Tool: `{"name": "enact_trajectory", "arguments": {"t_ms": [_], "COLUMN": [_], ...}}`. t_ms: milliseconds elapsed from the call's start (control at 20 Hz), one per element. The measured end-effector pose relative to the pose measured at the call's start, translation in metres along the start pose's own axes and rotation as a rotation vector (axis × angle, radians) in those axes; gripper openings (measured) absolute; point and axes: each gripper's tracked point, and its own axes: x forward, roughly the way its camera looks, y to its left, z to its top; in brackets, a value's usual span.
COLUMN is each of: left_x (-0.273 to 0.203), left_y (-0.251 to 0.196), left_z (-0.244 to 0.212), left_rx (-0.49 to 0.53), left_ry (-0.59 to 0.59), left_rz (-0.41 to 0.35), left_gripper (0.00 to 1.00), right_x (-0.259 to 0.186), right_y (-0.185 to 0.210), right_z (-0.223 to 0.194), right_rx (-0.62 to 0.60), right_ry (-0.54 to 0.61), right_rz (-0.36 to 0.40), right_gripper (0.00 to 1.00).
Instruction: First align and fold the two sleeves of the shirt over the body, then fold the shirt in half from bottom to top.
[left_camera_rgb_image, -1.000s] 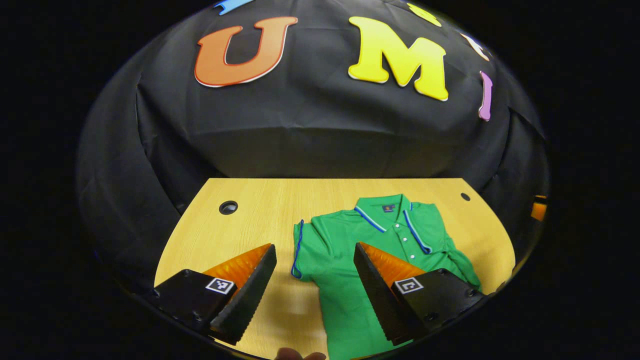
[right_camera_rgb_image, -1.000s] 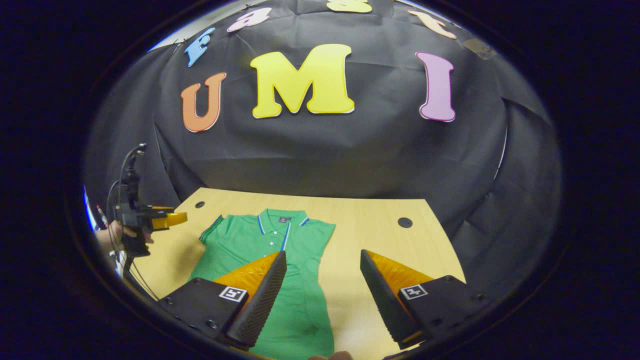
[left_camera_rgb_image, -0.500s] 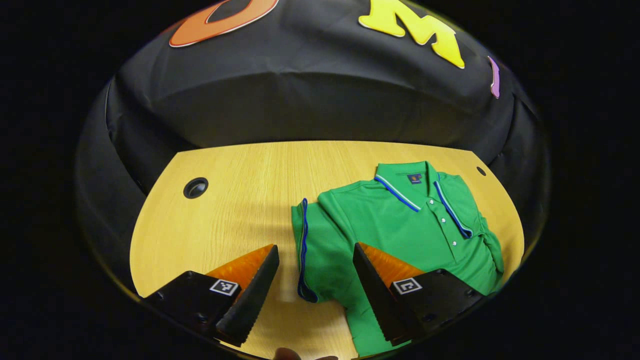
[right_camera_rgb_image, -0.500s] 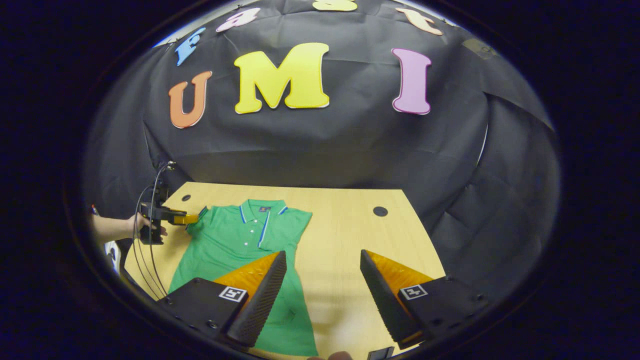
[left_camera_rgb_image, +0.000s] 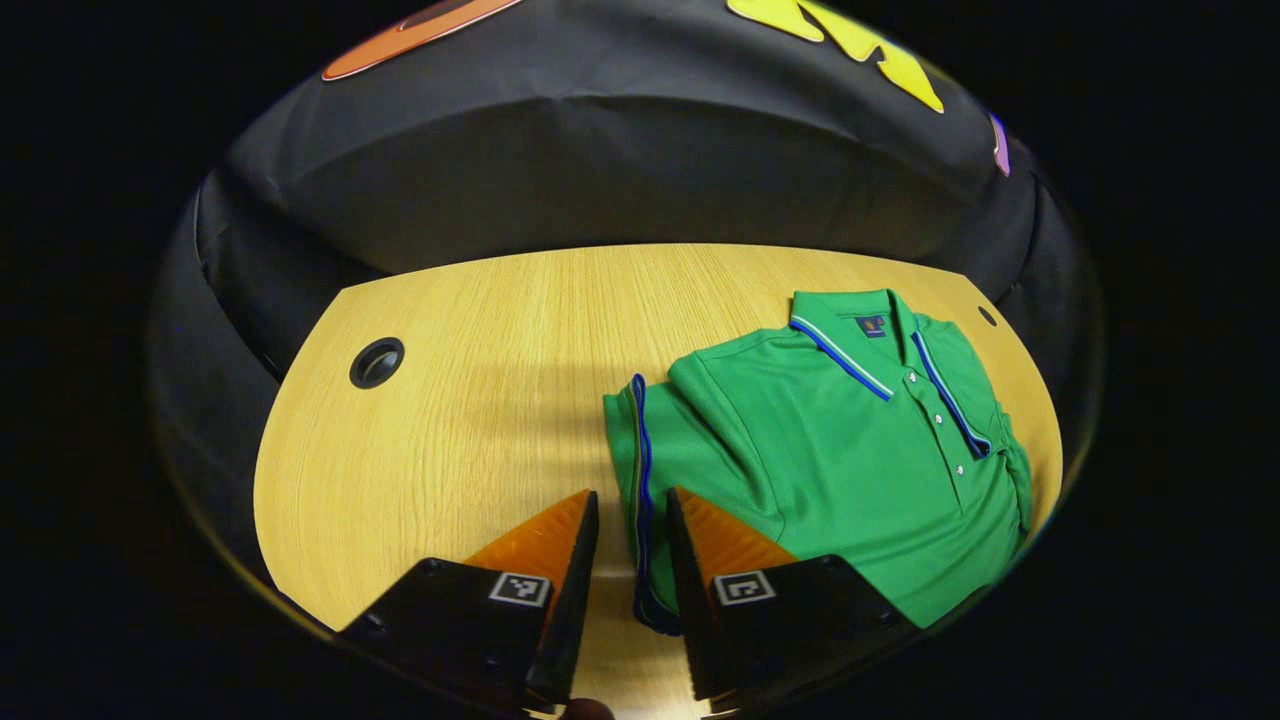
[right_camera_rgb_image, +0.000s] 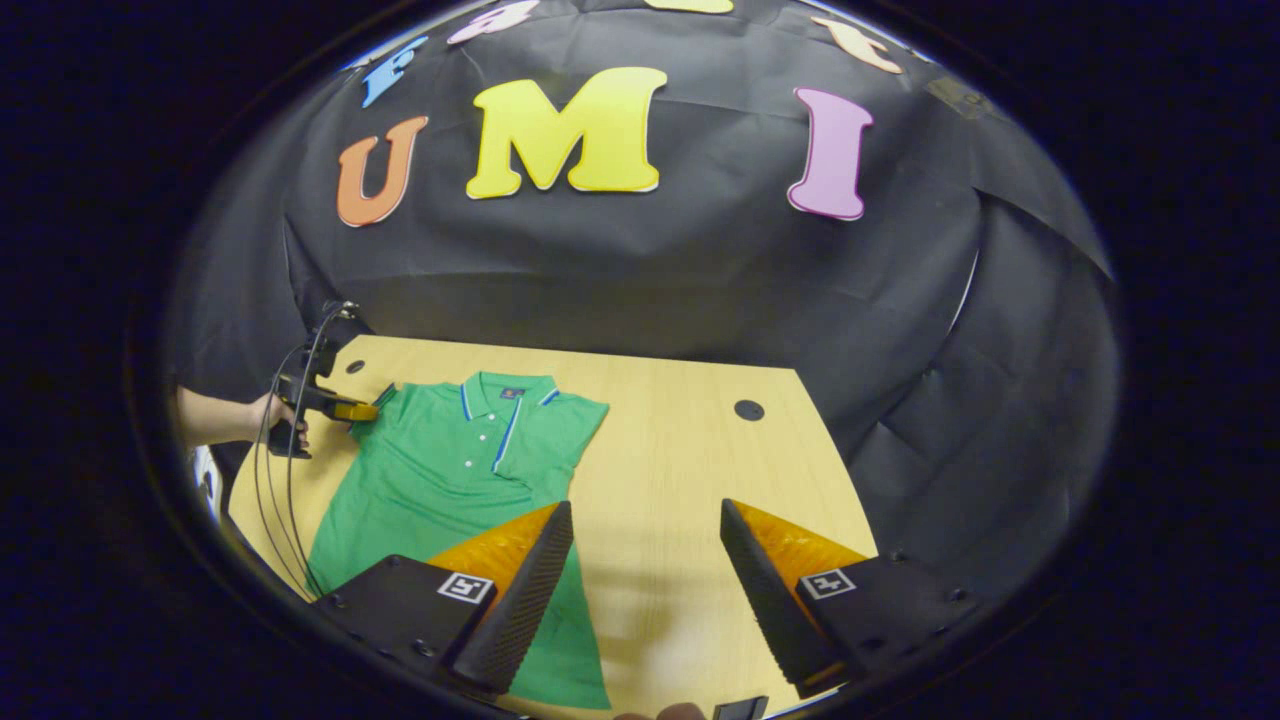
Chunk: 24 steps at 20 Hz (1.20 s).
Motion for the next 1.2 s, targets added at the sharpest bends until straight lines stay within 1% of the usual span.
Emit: {"name": "enact_trajectory", "arguments": {"t_ms": [150, 200, 250, 300, 400, 500, 650, 700, 750, 900, 1000, 1100, 1200], "left_x": [0.003, 0.003, 0.003, 0.004, 0.002, -0.002, -0.014, -0.021, -0.027, -0.042, -0.05, -0.054, -0.054], "left_y": [0.001, -0.001, -0.003, -0.001, 0.002, 0.001, -0.002, -0.004, -0.008, -0.028, -0.041, -0.061, -0.081], "left_z": [0.003, 0.002, 0.002, 0.003, 0.005, 0.008, 0.018, 0.024, 0.031, 0.052, 0.061, 0.068, 0.075], "left_rx": [0.013, 0.02, 0.026, 0.036, 0.048, 0.03, -0.026, -0.047, -0.058, -0.085, -0.098, -0.127, -0.114], "left_ry": [0.003, 0.008, 0.015, 0.02, 0.026, 0.029, 0.038, 0.036, 0.027, 0.007, 0.013, 0.017, 0.011], "left_rz": [0.01, 0.003, 0.002, 0.012, 0.027, 0.026, 0.024, 0.02, 0.019, -0.005, 0.001, -0.017, -0.029], "left_gripper": [0.33, 0.3, 0.29, 0.2, 0.11, 0.06, 0.04, 0.04, 0.04, 0.04, 0.04, 0.03, 0.04], "right_x": [0.0, 0.001, 0.002, 0.001, 0.003, 0.003, 0.0, 0.0, 0.0, -0.005, -0.011, -0.015, -0.021], "right_y": [-0.002, -0.003, -0.005, -0.008, -0.014, -0.017, -0.018, -0.017, -0.016, -0.015, -0.017, -0.018, -0.024], "right_z": [-0.002, -0.005, -0.007, -0.007, -0.008, -0.01, -0.009, -0.008, -0.01, -0.011, -0.009, -0.012, -0.019], "right_rx": [-0.008, 0.0, 0.015, 0.029, 0.052, 0.066, 0.084, 0.093, 0.101, 0.12, 0.141, 0.162, 0.176], "right_ry": [-0.009, -0.003, 0.003, 0.003, -0.005, -0.008, -0.022, -0.029, -0.03, -0.04, -0.054, -0.06, -0.06], "right_rz": [-0.009, -0.014, -0.02, -0.028, -0.044, -0.052, -0.057, -0.053, -0.048, -0.037, -0.036, -0.032, -0.036], "right_gripper": [0.94, 0.96, 0.96, 0.96, 0.96, 0.96, 0.96, 0.94, 0.96, 0.96, 0.96, 0.96, 0.96]}}
